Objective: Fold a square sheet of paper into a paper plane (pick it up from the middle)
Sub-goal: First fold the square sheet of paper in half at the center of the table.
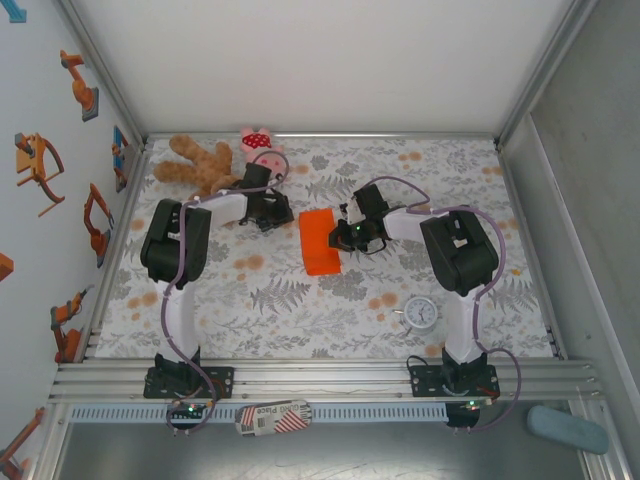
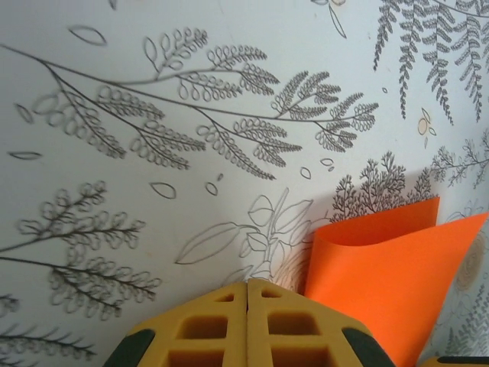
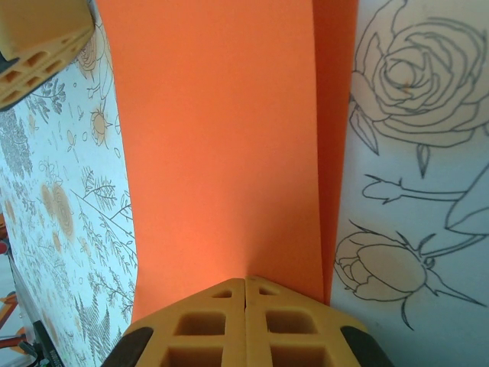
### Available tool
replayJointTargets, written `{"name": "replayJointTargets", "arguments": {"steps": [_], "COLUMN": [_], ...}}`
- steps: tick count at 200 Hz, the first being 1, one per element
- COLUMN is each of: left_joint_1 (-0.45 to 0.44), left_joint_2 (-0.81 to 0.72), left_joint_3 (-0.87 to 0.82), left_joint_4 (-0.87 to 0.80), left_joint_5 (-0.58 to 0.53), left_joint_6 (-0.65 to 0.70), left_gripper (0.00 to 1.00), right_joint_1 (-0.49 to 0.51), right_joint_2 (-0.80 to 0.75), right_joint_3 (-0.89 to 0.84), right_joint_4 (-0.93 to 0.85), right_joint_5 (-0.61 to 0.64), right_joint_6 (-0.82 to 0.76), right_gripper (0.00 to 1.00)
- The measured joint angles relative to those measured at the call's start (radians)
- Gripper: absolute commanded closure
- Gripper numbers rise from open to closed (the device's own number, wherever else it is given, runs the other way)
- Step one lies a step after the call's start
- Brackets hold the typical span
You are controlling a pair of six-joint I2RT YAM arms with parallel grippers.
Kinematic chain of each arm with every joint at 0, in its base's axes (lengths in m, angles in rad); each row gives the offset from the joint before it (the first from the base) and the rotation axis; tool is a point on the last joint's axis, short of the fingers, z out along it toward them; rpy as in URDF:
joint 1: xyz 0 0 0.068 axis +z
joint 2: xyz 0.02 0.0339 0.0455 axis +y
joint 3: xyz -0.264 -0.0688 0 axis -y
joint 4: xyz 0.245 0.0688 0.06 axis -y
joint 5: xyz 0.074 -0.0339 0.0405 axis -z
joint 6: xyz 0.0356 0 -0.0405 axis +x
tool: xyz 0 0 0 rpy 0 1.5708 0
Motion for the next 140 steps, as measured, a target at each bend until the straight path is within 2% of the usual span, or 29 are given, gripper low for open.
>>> {"name": "replayJointTargets", "arguments": {"steps": [73, 140], "left_joint_1": [-0.087, -0.054], "left_joint_2": [-0.042, 0.067], "left_joint_3": [-0.007, 0.035], "left_joint_4": [0.101, 0.103], "left_joint_5": [0.079, 0.096], "left_joint_6": [-0.02, -0.062], "left_gripper": [0.93, 0.93], "right_joint_1": [-0.001, -0.001], "right_joint_2": [0.0, 0.0], "right_joint_3": [0.0, -0.002], "right_joint_4": [0.0, 0.003], "right_joint_5": [0.0, 0.0], "right_joint_6": [0.0, 0.0], "right_gripper": [1.0, 1.0]}}
